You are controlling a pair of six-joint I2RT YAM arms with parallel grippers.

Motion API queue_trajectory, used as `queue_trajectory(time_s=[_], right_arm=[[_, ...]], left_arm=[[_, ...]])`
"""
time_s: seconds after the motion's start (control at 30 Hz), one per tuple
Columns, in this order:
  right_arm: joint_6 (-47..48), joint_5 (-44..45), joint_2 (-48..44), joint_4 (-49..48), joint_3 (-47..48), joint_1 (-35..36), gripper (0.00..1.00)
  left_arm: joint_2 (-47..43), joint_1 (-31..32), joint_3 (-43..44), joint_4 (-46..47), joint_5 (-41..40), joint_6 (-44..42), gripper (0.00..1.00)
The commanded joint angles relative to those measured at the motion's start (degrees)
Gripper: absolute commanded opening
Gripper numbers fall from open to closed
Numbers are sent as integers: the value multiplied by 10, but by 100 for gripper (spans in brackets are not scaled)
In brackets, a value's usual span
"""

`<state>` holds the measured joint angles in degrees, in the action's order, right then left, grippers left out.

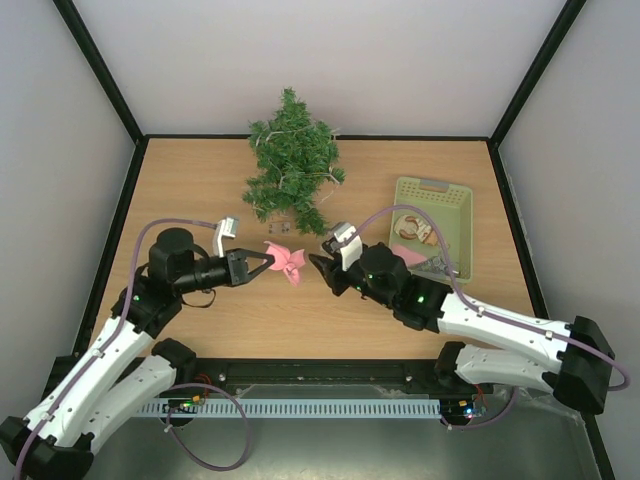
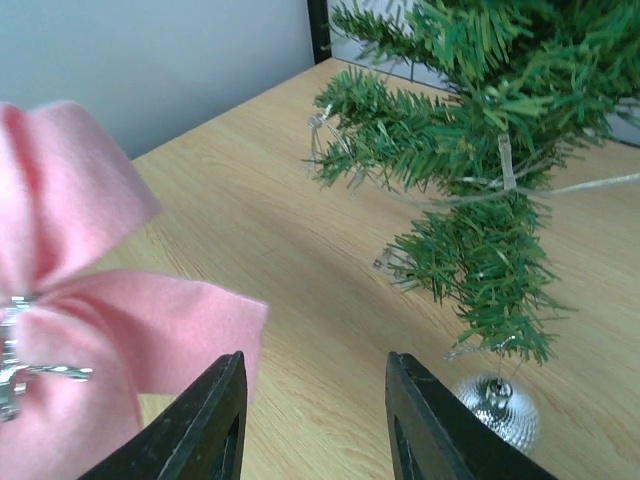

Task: Decorate the small christmas tree
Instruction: Place the decoration item on the Christmas tree.

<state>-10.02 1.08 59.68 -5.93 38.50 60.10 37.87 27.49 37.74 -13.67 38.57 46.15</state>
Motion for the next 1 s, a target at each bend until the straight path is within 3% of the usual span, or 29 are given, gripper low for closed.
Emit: queue_trajectory(time_s=[0.0, 0.33, 0.53, 0.73, 0.97], right_arm=[[81, -24, -39, -15, -7, 4, 38], [340, -181, -100, -155, -85, 14, 36], [410, -122, -90, -214, -115, 38, 38], [470, -58, -67, -231, -112, 76, 46], [518, 1, -41, -283, -116, 104, 41]], left_arm=[[10, 3, 21, 4, 9, 28, 2], [22, 3, 7, 25, -11, 110, 2], [-2, 3, -7, 64, -22, 172, 2], [-7, 3, -5, 72, -21, 190, 2], [-8, 2, -11, 75, -15, 207, 2]])
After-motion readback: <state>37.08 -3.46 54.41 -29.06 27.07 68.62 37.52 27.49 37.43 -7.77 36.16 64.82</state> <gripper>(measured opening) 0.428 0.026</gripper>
